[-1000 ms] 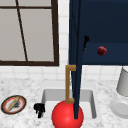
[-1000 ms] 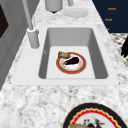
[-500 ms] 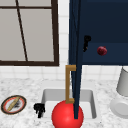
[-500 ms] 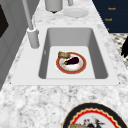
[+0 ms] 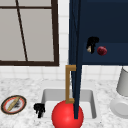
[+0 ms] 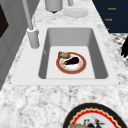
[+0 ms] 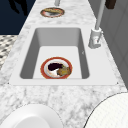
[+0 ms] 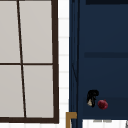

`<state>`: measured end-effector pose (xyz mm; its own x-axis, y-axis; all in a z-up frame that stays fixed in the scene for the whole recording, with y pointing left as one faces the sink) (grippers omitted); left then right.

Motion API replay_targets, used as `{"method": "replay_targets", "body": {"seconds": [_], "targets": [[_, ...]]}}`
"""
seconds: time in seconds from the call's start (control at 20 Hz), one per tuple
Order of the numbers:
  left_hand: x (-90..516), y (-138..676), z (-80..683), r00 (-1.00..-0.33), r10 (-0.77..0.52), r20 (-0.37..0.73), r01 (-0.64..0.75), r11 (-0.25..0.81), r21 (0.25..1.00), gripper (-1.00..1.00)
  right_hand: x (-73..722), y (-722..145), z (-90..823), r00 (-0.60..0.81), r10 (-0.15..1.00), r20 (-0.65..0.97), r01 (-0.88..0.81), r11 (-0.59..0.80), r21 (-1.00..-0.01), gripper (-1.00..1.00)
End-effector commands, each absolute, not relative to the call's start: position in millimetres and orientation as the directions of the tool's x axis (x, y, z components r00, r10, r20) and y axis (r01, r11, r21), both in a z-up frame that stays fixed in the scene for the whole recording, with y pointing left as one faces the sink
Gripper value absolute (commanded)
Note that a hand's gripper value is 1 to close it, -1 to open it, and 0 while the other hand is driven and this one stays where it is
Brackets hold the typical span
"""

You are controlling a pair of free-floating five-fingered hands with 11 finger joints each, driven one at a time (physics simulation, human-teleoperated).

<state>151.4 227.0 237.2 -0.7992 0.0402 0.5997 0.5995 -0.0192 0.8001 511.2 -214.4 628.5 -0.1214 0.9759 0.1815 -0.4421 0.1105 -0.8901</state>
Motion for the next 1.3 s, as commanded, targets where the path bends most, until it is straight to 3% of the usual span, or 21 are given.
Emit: {"method": "replay_targets", "body": {"seconds": [0.0,1.25], "targets": [[151,227,237,-0.799,0.04,0.6,0.599,-0.019,0.8,0.0,482,-228,633,-0.106,0.974,0.202,-0.472,0.13,-0.872,1.0],[151,227,237,-0.799,0.04,0.6,0.599,-0.019,0.8,0.0,280,-254,587,-0.115,0.978,0.173,-0.46,0.102,-0.882,1.0]]}}
